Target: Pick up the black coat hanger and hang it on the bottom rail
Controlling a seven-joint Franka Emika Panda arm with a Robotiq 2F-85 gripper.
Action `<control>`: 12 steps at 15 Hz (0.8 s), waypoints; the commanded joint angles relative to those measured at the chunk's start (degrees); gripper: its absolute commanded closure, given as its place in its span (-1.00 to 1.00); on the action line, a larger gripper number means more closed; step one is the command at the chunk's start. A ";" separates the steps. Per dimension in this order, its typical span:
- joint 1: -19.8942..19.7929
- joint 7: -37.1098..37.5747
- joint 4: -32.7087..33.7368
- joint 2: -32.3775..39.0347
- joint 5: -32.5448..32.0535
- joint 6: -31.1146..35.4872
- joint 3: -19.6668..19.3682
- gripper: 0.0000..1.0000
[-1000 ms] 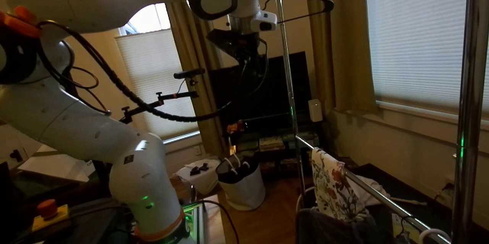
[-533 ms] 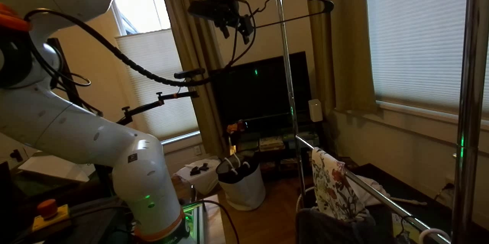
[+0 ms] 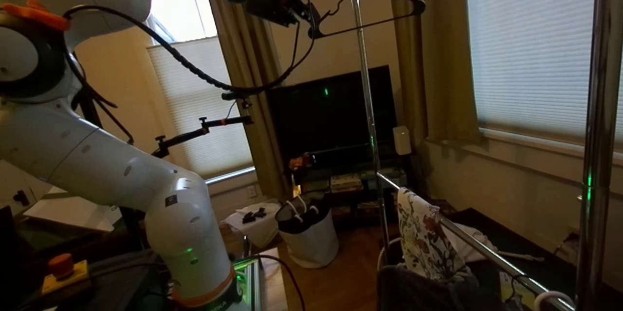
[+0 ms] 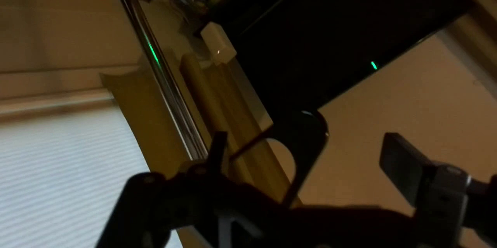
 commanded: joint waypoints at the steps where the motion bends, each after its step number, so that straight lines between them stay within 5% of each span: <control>1: -0.34 4.85 2.88 1.56 -1.23 12.04 6.39 -1.00; 5: -4.35 13.55 3.43 0.80 -15.36 19.06 11.94 -1.00; 9: -8.36 24.73 4.83 2.06 -31.65 15.05 15.50 -1.00; 10: -3.51 22.05 3.78 2.19 -29.17 17.99 12.22 -1.00; 12: -3.48 23.11 3.83 2.57 -30.29 18.00 12.49 -1.00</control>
